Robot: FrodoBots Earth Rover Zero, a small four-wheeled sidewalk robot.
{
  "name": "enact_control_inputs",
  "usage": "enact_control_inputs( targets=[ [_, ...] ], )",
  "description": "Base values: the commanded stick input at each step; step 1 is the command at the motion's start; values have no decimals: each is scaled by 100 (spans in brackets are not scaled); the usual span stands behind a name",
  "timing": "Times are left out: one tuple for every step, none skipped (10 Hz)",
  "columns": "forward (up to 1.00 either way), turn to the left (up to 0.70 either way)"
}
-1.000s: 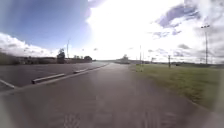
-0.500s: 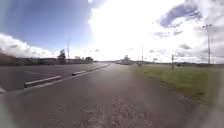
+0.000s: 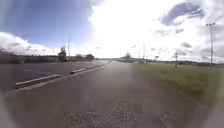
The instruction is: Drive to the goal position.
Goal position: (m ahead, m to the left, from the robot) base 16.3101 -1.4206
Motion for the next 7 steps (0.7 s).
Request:
enact_control_inputs(
  targets=[
    [100,0],
    [100,0],
    [100,0],
    [100,0],
    [100,0],
    [100,0],
    [100,0]
  ],
)
